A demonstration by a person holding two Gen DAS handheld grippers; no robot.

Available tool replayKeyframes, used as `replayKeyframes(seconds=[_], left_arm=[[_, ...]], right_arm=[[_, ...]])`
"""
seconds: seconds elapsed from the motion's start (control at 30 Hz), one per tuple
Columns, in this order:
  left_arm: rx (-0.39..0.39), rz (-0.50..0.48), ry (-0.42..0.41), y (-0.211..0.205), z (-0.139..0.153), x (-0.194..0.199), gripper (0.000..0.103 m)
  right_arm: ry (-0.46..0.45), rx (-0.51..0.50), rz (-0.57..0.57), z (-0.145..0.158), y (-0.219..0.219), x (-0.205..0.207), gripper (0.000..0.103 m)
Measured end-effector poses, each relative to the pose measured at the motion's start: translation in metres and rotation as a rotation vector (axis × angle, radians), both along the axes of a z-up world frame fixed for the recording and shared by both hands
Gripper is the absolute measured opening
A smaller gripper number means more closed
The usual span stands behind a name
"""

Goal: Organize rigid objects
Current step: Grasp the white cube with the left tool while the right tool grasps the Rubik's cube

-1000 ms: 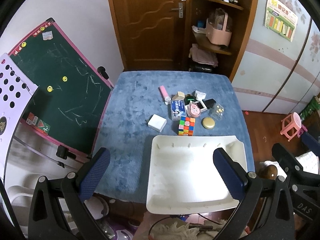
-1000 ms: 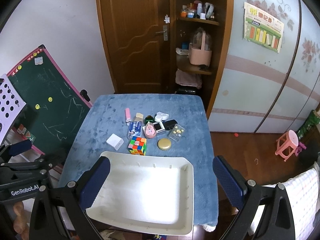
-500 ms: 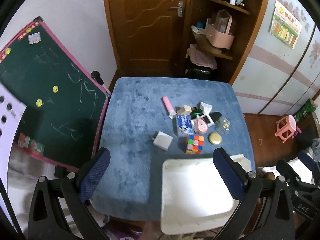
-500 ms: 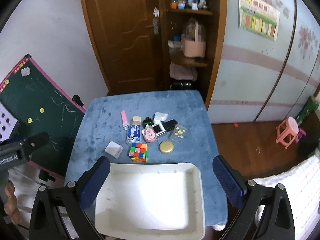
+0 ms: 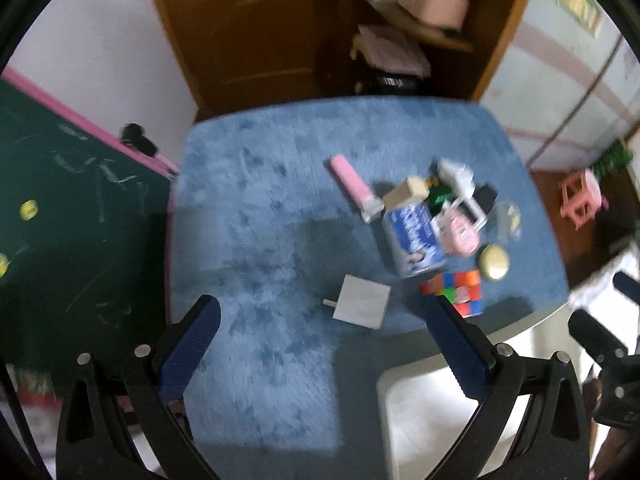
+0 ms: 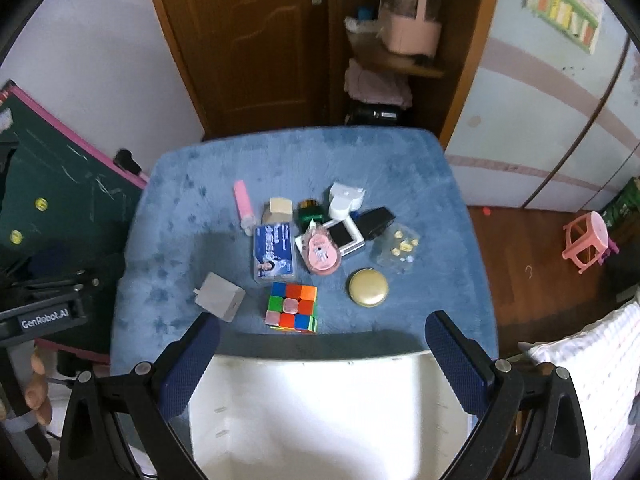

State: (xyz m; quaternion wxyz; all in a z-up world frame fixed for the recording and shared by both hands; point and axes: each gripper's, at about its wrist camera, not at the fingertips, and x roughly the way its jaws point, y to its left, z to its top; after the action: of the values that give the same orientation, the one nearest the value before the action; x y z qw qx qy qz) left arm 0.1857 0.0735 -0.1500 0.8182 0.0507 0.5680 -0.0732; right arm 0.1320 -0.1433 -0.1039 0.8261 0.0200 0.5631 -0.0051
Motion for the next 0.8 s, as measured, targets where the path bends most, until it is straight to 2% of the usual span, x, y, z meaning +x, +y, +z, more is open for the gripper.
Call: replayKeyframes(seconds=[0.13, 0.27, 0.37, 0.57, 0.8], left_arm=[[0.021, -0.089, 0.057, -0.006, -0.043, 0.013, 0.102], [0.041, -0.161, 0.115, -0.015, -0.073, 0.016, 0.102], [0.057, -0.188, 0.150, -0.021, -0.093, 0.018, 0.102], [0.040, -0.168, 0.210, -0.028, -0.124, 0.030, 0.102], [0.028, -0.155, 0.230, -0.034, -0.137, 0.039, 0.102]], right_arm=[[0.039, -0.019, 0.023, -0.040, 0.014, 0.013, 0.103], [0.116, -0.040, 0.029, -0.081, 0.023, 0.026, 0.102], [0.157, -0.034, 0.006, -0.099, 0.018, 0.032, 0.102], [0.219, 0.001, -0.047, -0.122, 0.003, 0.038, 0.102], [0.256, 0.023, -0.064, -0.135, 0.005, 0.049, 0.102]])
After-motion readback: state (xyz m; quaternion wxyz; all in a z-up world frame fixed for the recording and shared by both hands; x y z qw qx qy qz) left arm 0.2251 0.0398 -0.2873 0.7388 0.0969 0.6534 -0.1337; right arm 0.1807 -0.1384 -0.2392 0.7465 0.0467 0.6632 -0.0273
